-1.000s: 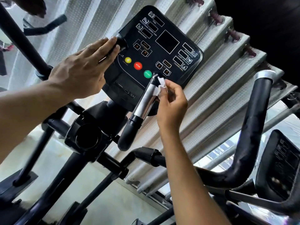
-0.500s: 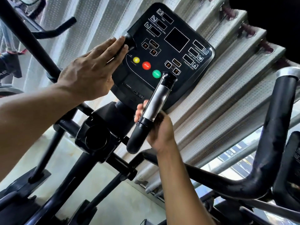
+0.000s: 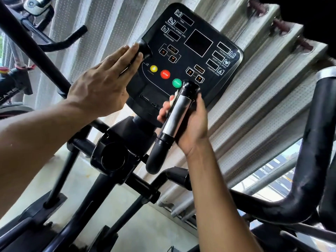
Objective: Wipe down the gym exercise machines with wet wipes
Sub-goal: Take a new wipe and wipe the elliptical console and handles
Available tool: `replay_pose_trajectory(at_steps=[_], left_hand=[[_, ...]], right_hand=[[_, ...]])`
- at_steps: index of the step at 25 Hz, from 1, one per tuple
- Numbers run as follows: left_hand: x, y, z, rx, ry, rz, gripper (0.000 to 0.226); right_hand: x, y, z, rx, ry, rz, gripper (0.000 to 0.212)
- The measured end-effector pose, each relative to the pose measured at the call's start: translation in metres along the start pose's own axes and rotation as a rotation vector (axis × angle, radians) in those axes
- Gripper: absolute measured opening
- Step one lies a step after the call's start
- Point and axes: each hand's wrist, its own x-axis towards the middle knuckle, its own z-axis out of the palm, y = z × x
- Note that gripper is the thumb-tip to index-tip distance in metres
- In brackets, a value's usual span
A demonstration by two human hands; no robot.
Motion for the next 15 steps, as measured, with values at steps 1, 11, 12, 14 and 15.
replay_pose_trajectory(at_steps=[1,11,12,14,15], left_hand=[[0.0,-0.002,0.001,0.005,0.003,-0.002,0.078],[0.002,0.006,-0.009,-0.016,-0.067,-0.035,0.081],[0.002,0.007,-0.009,-0.013,-0.075,-0.039,0.081],[0.001,0.005,-0.008,-0.014,-0.095,-0.051,0.082],[0.001,0.003,-0.007,-0.015,-0.106,-0.051,0.082]], right_hand=[[-0.013,0.016,-0.003,0.043,-0.026,0.064,0.069],[-0.025,0.005,-0.006,-0.19,0.4,-0.254,0.032],[-0.028,0.013,-0.006,-0.271,0.465,-0.305,0.035],[-0.047,0.044,-0.006,-0.431,0.589,-0.391,0.038],[-0.061,0.061,-0.003,-0.481,0.63,-0.428,0.037]])
